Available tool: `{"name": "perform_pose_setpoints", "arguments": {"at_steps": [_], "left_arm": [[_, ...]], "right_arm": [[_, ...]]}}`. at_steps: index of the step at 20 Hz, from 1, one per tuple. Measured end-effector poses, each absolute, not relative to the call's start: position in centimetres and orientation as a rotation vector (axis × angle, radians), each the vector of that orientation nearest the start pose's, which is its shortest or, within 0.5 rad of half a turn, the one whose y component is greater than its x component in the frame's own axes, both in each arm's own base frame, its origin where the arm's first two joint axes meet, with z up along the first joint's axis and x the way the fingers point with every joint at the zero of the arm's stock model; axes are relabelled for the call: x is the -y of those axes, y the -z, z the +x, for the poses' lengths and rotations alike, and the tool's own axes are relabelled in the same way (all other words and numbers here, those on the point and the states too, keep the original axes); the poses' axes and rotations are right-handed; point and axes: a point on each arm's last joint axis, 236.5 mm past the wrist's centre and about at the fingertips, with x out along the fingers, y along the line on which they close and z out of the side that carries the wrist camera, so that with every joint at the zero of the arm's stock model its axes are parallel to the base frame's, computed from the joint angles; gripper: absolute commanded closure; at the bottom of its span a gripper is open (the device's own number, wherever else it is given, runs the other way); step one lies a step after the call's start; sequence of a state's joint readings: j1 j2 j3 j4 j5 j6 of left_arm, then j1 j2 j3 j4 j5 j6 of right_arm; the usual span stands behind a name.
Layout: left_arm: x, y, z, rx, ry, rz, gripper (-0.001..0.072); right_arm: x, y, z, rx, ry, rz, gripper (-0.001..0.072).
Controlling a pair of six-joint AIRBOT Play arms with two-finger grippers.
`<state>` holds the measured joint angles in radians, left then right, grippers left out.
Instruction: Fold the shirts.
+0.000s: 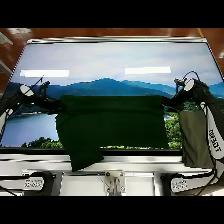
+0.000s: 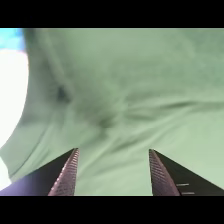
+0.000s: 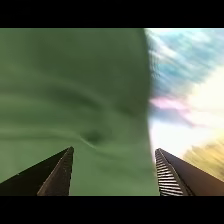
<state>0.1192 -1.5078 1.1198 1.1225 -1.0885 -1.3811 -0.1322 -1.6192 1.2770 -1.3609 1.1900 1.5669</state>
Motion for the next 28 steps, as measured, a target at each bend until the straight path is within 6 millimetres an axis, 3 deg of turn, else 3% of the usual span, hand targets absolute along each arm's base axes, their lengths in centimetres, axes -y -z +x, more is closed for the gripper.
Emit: {"name": "perform_pose_setpoints", "arguments": {"at_steps": [3, 6, 9, 12, 15, 21, 22, 23, 25, 27, 28], "left_arm": [[1.4, 4.6, 36.7, -1.431, 0.193, -0.418, 0.0161], [-0.2, 4.2, 31.5, -1.51, 0.193, -0.47, 0.0165], [1.6, 6.3, 24.7, -1.598, 0.236, -0.587, 0.0178], [4.0, 8.8, 20.2, -1.637, 0.265, -0.685, 0.0178], [5.3, 10.2, 18.8, -1.624, 0.266, -0.741, 0.0178], [6.4, 11.3, 18.7, -1.595, 0.267, -0.739, 0.018], [6.7, 11.4, 18.9, -1.586, 0.272, -0.739, 0.0189], [7.1, 11.4, 19.2, -1.577, 0.279, -0.737, 0.0251], [7.9, 11.5, 19.5, -1.569, 0.292, -0.728, 0.0267], [8.5, 11.9, 19.4, -1.577, 0.301, -0.719, 0.0573], [8.6, 12.0, 19.4, -1.582, 0.302, -0.719, 0.0628]], "right_arm": [[4.8, 6.6, 36.0, -1.64, 0.073, 0.205, 0.0083], [8.1, 5.2, 31.7, -1.737, 0.132, 0.21, 0.0083], [7.7, 5.3, 28.4, -1.772, 0.092, 0.327, 0.0083], [6.0, 6.0, 27.0, -1.769, 0.034, 0.416, 0.0083], [4.4, 6.4, 26.8, -1.753, -0.01, 0.467, 0.0083], [2.8, 6.3, 27.4, -1.718, -0.054, 0.53, 0.0083], [2.6, 6.3, 27.5, -1.717, -0.057, 0.534, 0.0083], [2.5, 6.3, 27.5, -1.715, -0.06, 0.54, 0.0083], [2.3, 6.2, 27.6, -1.711, -0.062, 0.551, 0.0083], [2.2, 6.2, 27.7, -1.709, -0.063, 0.562, 0.0083], [2.1, 6.2, 27.7, -1.708, -0.062, 0.568, 0.0083]]}}
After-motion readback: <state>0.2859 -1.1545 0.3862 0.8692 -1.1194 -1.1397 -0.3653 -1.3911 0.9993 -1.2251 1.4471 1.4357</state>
